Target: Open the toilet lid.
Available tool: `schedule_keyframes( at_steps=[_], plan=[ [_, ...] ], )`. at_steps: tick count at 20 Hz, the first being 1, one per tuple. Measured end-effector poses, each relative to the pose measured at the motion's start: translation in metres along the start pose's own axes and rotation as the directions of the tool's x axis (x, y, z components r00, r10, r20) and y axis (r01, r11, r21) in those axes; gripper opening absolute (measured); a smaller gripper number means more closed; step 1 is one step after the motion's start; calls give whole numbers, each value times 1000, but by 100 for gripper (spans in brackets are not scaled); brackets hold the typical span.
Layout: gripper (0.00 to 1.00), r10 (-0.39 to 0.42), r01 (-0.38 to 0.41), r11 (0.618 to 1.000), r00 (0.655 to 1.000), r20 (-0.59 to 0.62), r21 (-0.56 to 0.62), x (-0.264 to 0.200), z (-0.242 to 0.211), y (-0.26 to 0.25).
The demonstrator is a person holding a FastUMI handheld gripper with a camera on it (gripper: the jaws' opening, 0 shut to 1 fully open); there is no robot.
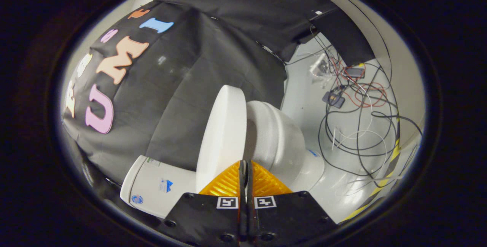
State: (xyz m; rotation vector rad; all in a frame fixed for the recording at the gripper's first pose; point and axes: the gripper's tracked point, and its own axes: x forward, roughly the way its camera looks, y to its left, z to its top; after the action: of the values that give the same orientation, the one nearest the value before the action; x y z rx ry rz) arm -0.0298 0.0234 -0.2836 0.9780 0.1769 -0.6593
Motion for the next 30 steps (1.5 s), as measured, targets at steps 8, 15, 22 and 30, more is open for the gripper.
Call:
schedule_keyframes(
  at_steps=[8,15,22,30],
  plan=[
    [1,142,-129,967,989,44,-220,-35,19,110],
    [3,219,-196,879,976,3,-435,-55,7,184],
    [5,341,-313,764,938,-59,-564,-69,-25,260],
    [5,445,-438,648,882,-157,-623,-75,-72,326]
  ],
)
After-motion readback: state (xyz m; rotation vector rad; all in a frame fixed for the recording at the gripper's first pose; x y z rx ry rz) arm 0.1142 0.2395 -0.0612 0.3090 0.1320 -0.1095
